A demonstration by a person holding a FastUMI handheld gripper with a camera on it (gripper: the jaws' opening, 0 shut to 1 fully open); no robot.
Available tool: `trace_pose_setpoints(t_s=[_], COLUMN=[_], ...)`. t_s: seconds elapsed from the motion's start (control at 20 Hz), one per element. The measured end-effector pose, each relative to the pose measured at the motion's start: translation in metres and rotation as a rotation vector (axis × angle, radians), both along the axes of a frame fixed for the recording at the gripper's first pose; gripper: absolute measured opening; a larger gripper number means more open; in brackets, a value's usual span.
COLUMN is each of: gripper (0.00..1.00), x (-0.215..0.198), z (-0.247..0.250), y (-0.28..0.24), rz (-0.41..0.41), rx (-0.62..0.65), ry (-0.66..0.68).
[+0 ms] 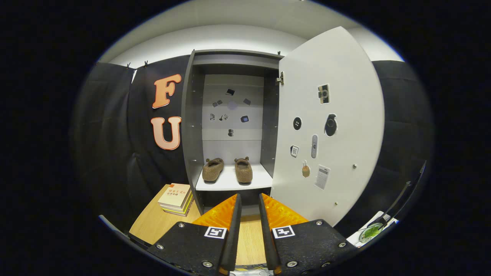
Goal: Open the shoe cabinet door, grab the shoes and put them into the shoe cabinet, then close the shoe cabinet door.
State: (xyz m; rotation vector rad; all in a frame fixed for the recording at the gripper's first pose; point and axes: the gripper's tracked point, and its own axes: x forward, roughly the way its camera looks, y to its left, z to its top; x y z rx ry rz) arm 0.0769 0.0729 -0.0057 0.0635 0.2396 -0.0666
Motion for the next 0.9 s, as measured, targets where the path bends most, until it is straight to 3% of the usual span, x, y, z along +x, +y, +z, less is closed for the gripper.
trace_pose_setpoints(t_s=[0.45, 0.7, 0.9], gripper=[0.39, 0.42, 0.44], x=[-0.042, -0.040, -0.022], z=[0.001, -0.010, -0.035], y=[-0.079, -0.156, -0.205], rz=[-0.067, -0.109, -0.109], rx=[0.052, -0.005, 0.023], ry=[-0.054, -0.067, -0.047])
